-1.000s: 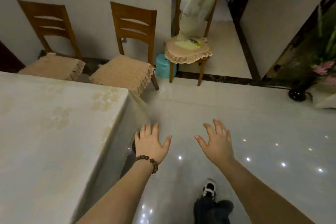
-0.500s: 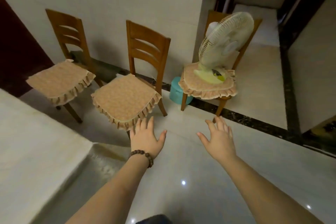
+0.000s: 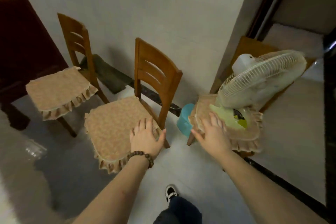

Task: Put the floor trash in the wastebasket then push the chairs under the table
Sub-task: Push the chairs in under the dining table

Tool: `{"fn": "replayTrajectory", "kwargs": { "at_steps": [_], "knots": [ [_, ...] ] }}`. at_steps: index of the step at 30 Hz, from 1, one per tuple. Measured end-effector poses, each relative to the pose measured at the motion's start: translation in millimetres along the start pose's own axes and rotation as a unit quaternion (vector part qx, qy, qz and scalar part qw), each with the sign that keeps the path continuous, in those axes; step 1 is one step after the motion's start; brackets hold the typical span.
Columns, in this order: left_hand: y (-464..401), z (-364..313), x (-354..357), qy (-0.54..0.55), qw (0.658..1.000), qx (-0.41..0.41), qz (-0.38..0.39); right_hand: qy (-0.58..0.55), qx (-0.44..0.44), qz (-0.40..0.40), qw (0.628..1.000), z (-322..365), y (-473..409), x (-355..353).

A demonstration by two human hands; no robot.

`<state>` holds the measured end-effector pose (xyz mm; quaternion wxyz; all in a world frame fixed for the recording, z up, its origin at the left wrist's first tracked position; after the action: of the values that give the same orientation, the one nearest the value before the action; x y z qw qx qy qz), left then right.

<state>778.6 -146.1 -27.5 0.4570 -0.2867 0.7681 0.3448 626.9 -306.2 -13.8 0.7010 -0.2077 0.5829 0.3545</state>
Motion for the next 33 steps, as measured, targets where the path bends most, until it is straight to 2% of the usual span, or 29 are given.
{"fn": "replayTrajectory", "kwargs": {
  "at_steps": [4,9,13,17,21,28,33],
  "knots": [
    [-89,-42,-27,0.022,0.999,-0.038,-0.01,0.007,-0.033,-0.016,0.999,-13,-111,-43],
    [-168,-96,-52,0.019,0.999,-0.026,-0.027,0.004,-0.079,-0.031,0.996,-23,-216,-81],
    [-216,-129,-55,0.032,0.998,-0.032,-0.041,0.028,-0.141,-0.003,0.99,-21,-299,-96],
    [-263,-155,-52,0.069,0.993,-0.085,-0.051,0.08,-0.218,0.041,0.972,-8,-388,-98],
    [-302,-176,-51,0.099,0.981,-0.166,-0.033,0.14,-0.324,0.087,0.931,19,-454,-88],
    [-338,-196,-48,0.078,0.953,-0.289,0.044,0.232,-0.511,0.111,0.82,57,-503,-51],
    [-343,-192,-48,0.082,0.948,-0.305,0.047,0.226,-0.565,0.095,0.788,67,-509,-19]
  ]
}}
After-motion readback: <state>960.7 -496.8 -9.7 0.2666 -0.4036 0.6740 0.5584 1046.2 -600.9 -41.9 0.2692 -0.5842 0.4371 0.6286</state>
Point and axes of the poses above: each hand's wrist, its own y-axis away from the middle knuckle, its own x-axis out of the palm, z = x × y, the point moved 3 cm from there along -y, towards the middle knuckle, and after that the axes turned 8 degrees about z, right-handed, at the moved point
